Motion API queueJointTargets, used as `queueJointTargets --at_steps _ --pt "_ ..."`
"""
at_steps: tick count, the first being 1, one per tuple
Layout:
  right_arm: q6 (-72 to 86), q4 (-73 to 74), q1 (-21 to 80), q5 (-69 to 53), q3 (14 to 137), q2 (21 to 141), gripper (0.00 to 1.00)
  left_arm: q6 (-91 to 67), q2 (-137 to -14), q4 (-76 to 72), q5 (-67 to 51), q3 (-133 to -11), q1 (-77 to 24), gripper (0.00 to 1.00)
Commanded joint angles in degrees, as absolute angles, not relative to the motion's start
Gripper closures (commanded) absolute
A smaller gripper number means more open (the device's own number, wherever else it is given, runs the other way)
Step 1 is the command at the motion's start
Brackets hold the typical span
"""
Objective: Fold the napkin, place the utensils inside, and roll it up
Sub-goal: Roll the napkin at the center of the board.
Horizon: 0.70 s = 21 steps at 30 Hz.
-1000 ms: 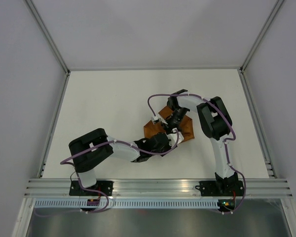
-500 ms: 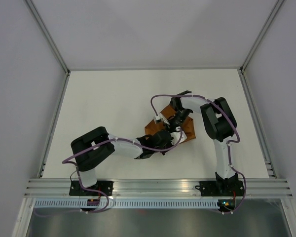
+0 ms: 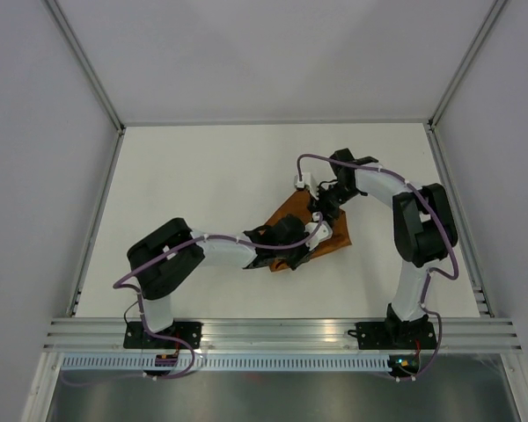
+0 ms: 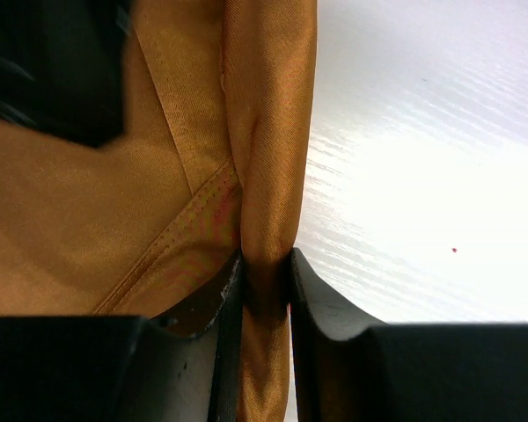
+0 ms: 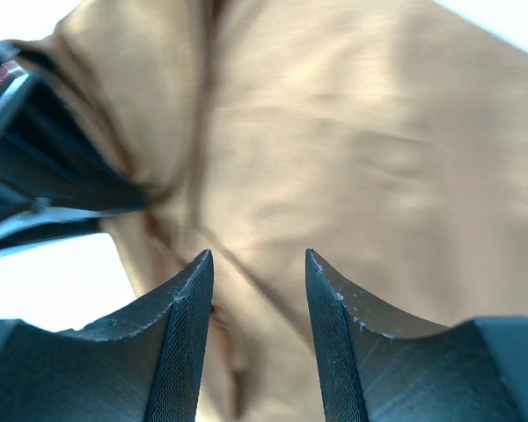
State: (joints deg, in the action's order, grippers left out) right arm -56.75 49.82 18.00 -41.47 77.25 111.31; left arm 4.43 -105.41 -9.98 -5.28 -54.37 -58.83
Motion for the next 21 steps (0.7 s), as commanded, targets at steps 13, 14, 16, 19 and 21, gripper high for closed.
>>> queueJointTargets --at_steps 13,14,16,19,21 --pt "-46.84 28.04 5.36 -41.04 61.53 91.94 0.46 -6.41 -114.08 9.57 -26.01 -64.24 -51.51 0.98" --pt "-47.98 28.39 4.84 -41.13 61.09 90.89 0.46 -6.68 -114.87 10.36 -28.10 -65.21 -50.72 0.98" --pt "-48.16 27.95 4.57 -41.13 58.55 88.34 0.47 -7.56 -115.83 12.82 -29.43 -66.79 -50.01 0.98" --pt "-48.42 25.93 4.31 -41.04 54.59 84.57 0.46 -8.70 -117.42 15.37 -30.32 -68.46 -48.87 0.98" --pt "-50.18 26.45 4.22 -41.92 51.96 82.63 0.46 -9.66 -118.73 16.35 -33.30 -69.08 -47.82 0.98"
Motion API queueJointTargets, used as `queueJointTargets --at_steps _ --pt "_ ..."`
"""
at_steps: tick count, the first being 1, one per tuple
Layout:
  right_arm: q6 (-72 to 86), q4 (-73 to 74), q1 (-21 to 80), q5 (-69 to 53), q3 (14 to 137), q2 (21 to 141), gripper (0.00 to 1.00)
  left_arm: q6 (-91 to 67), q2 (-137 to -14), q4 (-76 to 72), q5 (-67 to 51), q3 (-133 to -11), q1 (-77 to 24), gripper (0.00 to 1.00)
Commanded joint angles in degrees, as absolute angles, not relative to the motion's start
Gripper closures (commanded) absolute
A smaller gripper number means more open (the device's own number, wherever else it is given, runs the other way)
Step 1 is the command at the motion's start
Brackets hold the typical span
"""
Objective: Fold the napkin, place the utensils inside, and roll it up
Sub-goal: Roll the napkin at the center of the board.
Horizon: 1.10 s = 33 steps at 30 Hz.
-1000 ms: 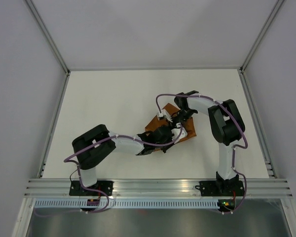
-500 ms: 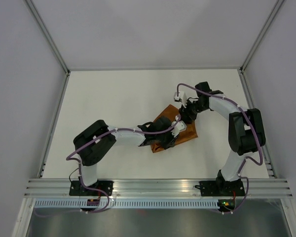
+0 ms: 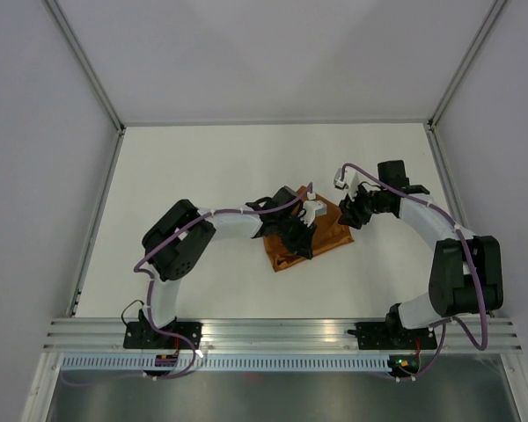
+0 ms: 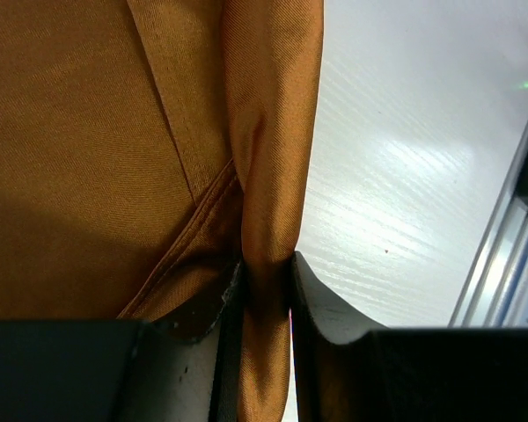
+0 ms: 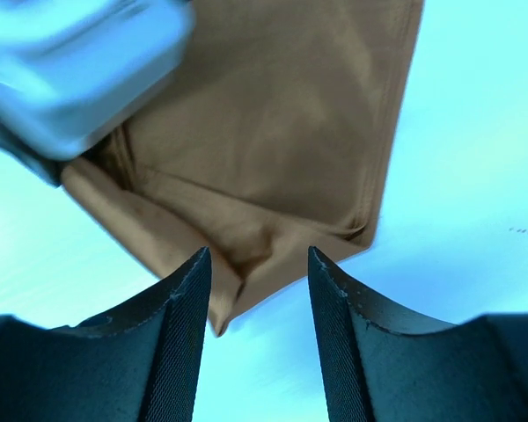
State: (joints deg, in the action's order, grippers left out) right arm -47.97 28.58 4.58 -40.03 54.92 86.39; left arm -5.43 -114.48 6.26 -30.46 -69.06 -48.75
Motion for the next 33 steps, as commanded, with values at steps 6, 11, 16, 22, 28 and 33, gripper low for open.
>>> queueJointTargets --at_steps 6,11,16,22,28,33 --pt "-60.62 31.64 5.80 -43.25 45.98 74.37 0.44 -12.12 -121.46 18.63 -38.58 -70.84 -45.36 0.98" --pt "-64.42 31.99 10.45 -40.18 42.19 69.97 0.42 -13.35 -123.13 20.74 -41.57 -71.80 -43.95 0.98" --pt "-63.46 25.15 19.83 -33.06 35.61 66.54 0.41 -13.97 -125.24 23.81 -42.89 -73.30 -42.63 0.98" --pt "-63.19 17.50 26.45 -29.62 33.13 67.85 0.39 -15.12 -127.09 24.61 -45.00 -73.92 -41.75 0.98" --pt "-64.69 14.51 29.70 -27.60 32.70 69.43 0.38 -15.82 -128.58 24.61 -46.05 -74.09 -41.57 0.98" --pt "-66.27 13.10 33.39 -25.75 31.91 71.63 0.38 -15.56 -129.20 24.61 -46.32 -73.65 -41.22 0.98"
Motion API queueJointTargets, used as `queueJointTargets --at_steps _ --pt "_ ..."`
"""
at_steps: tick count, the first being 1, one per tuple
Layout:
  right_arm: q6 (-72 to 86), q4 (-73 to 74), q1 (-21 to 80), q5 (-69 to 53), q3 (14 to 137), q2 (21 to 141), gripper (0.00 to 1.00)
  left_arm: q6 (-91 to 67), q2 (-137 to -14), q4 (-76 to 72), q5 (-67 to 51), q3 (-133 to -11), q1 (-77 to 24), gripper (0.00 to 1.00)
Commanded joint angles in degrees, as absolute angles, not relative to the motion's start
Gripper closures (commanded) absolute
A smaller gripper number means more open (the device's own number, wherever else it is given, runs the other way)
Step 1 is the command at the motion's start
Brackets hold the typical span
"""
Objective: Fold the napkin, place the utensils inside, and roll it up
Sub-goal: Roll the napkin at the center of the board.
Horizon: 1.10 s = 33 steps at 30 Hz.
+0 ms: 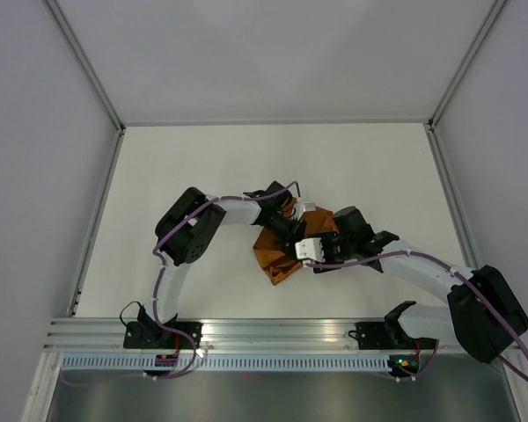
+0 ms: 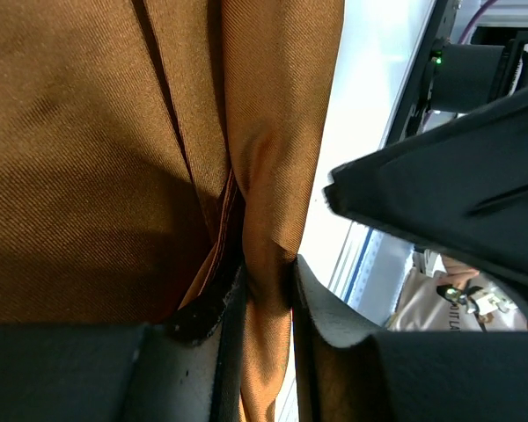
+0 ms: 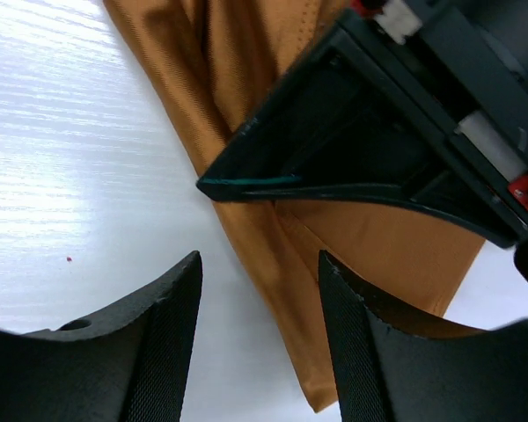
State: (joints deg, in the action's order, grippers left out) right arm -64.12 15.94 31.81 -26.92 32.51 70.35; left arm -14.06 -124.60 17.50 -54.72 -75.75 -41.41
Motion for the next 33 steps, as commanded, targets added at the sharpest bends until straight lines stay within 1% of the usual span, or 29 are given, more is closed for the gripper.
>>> queueJointTargets --at_steps 1,6,10,13,14,16,17,19,23,25,26,27,31,33 --pt "-66.36 12.66 33.83 -24.71 31.38 72.07 0.39 -15.38 -129.20 24.61 -46.49 -73.65 -41.22 0.98" --pt "-66.45 9.76 36.91 -22.94 30.06 74.79 0.41 -14.77 -129.20 24.61 -46.67 -73.39 -40.87 0.98" --pt "-66.27 7.65 37.79 -21.45 30.23 78.12 0.47 -13.98 -129.11 24.52 -46.93 -73.21 -40.52 0.98" --pt "-65.92 7.74 37.79 -21.45 30.59 78.66 0.66 -13.45 -128.76 24.52 -46.41 -73.13 -40.43 0.98" --pt "-65.74 7.65 37.79 -21.36 30.50 78.84 0.80 -13.36 -128.59 24.52 -46.06 -72.86 -40.52 0.98" --pt "-65.74 8.35 37.88 -20.74 30.50 79.01 0.88 -13.45 -127.80 23.73 -45.62 -72.43 -40.52 0.98" --pt "-65.74 8.52 37.88 -20.57 30.50 79.01 0.94 -13.62 -126.66 22.77 -44.75 -71.99 -40.34 0.94" --pt "-65.39 8.88 37.79 -20.57 30.24 78.75 0.99 -15.37 -125.08 20.93 -44.82 -71.20 -40.08 0.88" --pt "-64.78 10.45 37.79 -21.44 31.11 79.80 0.99 -19.15 -118.94 15.39 -45.26 -68.12 -39.29 0.71" --pt "-64.77 12.74 37.62 -23.19 33.04 81.38 1.00 -22.23 -116.56 10.74 -45.09 -65.32 -38.85 0.69" --pt "-64.86 13.70 37.18 -24.07 33.92 82.08 1.00 -23.37 -114.89 8.72 -43.00 -64.08 -38.76 0.63" --pt "-64.95 15.54 36.92 -24.87 34.71 82.70 1.00 -25.64 -111.91 7.05 -41.67 -62.85 -38.24 0.61" --pt "-65.92 20.56 34.55 -28.91 40.68 87.70 1.00 -30.49 -104.16 -2.95 -35.60 -55.48 -36.04 0.54" --pt "-66.62 23.36 33.31 -30.40 43.75 89.73 1.00 -31.81 -100.13 -5.00 -31.31 -53.36 -35.16 0.51"
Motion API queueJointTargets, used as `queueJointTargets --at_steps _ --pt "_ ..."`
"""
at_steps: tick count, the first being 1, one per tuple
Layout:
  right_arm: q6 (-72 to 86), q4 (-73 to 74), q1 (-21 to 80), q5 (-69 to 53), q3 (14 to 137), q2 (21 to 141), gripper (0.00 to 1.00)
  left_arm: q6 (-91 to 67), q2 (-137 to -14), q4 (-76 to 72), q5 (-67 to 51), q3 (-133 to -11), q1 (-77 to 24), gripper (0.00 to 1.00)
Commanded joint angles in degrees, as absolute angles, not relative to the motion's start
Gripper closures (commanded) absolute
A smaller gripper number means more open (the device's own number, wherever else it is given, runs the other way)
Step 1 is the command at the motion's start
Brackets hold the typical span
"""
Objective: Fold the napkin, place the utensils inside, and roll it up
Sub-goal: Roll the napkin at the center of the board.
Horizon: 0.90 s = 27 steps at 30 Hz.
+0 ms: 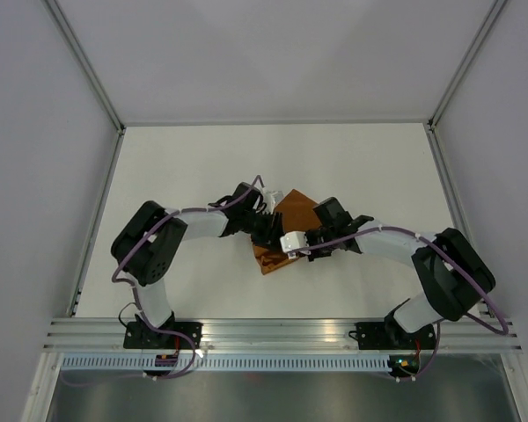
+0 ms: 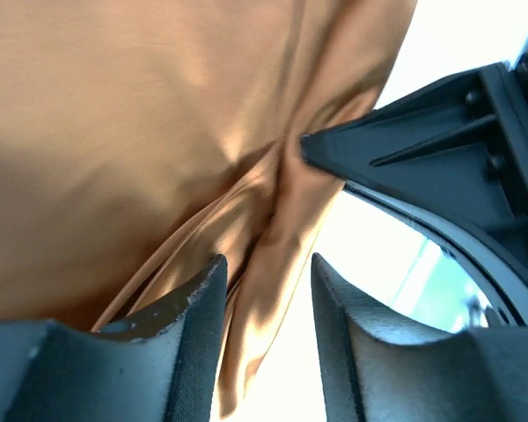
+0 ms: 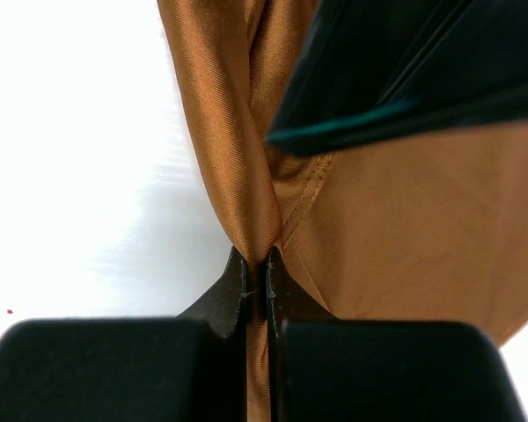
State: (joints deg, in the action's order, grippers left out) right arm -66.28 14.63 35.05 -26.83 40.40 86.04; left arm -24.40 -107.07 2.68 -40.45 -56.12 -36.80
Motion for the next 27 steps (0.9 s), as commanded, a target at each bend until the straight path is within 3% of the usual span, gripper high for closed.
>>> queueJointTargets --at_steps 1,10,14,20,27 --pt "-66.97 24.51 32.96 -31.19 44.90 91.91 1.00 -32.08 -99.06 -5.71 -29.98 -51.87 -34.90 0.51" --pt "-74.61 46.65 24.71 -40.69 65.02 108.97 1.00 -35.68 -76.85 -24.94 -7.06 -31.94 -34.54 0.50" --pt "-76.90 57.54 22.85 -42.45 73.64 115.92 0.99 -28.68 -71.82 -29.00 -0.54 -28.13 -38.12 0.51" --pt "-77.52 63.36 22.68 -42.89 80.24 121.37 0.99 -12.41 -76.01 -30.85 4.91 -30.05 -47.96 0.49" --pt "-77.17 64.51 22.50 -42.63 82.26 122.87 1.00 -1.24 -86.82 -29.45 0.71 -37.68 -51.94 0.47"
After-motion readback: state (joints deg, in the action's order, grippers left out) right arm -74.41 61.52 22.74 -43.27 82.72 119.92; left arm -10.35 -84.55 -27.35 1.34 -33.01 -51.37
